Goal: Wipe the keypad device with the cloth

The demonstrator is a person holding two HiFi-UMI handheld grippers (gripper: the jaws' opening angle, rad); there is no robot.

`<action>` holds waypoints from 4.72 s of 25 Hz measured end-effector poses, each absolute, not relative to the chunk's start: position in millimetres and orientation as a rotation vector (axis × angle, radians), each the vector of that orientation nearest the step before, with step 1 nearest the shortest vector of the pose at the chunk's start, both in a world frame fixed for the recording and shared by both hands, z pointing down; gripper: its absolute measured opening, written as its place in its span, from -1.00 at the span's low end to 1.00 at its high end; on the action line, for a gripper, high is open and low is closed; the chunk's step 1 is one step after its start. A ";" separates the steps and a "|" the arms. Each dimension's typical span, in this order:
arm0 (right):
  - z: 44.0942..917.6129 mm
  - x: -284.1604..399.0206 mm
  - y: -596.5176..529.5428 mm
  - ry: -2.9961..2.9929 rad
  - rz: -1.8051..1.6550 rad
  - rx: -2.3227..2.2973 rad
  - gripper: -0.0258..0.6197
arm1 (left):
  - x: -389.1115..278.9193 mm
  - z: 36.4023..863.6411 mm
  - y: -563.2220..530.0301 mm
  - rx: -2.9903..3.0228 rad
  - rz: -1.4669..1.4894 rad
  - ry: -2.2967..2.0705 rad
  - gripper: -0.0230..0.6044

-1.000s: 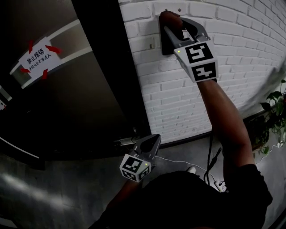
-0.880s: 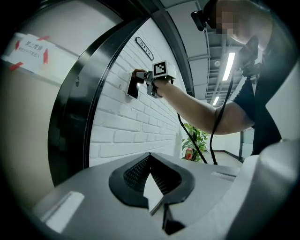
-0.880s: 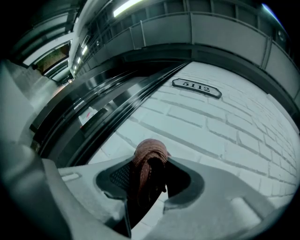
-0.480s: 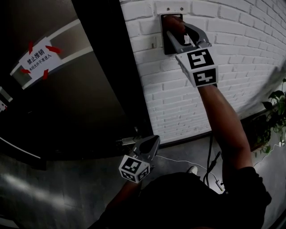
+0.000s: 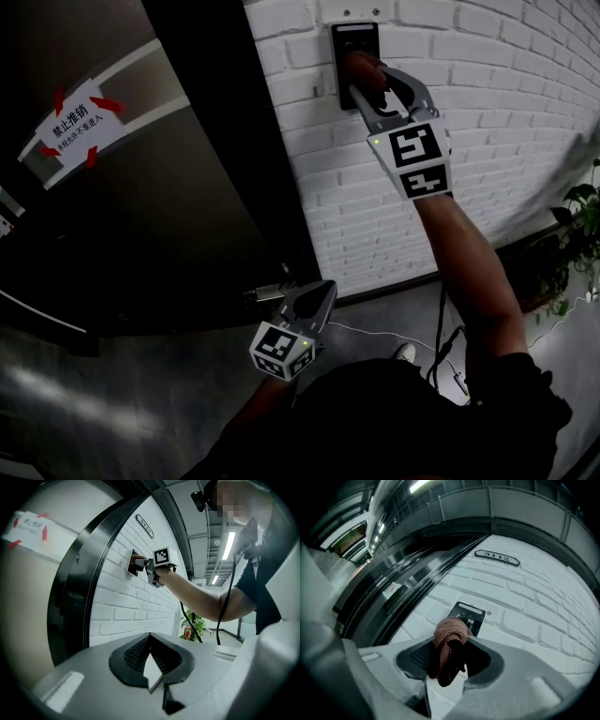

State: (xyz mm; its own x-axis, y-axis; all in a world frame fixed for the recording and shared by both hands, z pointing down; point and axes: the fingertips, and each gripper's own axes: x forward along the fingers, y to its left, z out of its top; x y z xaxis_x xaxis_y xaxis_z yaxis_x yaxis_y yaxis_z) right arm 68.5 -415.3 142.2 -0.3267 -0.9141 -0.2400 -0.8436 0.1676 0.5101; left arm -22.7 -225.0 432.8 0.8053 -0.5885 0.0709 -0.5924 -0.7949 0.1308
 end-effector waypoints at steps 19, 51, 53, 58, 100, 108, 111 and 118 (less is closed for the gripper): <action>197.0 68.5 -415.5 -2.302 -0.760 1.698 -0.47 | -19.7 433.7 -225.4 2.861 0.053 -0.924 -0.88; 254.1 69.4 -418.6 -2.300 -0.544 1.601 -0.47 | -15.9 431.6 -218.0 2.856 0.047 -0.912 -0.88; 252.6 69.4 -415.8 -2.306 -0.548 1.601 -0.47 | -16.0 431.6 -218.1 2.857 0.048 -0.911 -0.88; 230.5 68.1 -395.8 -2.343 -0.614 1.626 -0.47 | -17.4 432.7 -218.1 2.856 0.051 -0.912 -0.88; 111.3 66.5 -416.1 -2.246 -0.913 1.739 -0.47 | -22.8 435.1 -224.8 2.839 0.037 -0.927 -0.88; 137.2 70.1 -415.9 -2.261 -0.854 1.733 -0.47 | -22.9 437.1 -224.9 2.837 0.048 -0.920 -0.88; 146.2 71.1 -416.1 -2.258 -0.844 1.727 -0.47 | -23.1 436.2 -225.7 2.842 0.048 -0.924 -0.88; 171.3 69.1 -415.7 -2.255 -0.805 1.705 -0.47 | -21.2 436.9 -225.5 2.844 0.047 -0.913 -0.88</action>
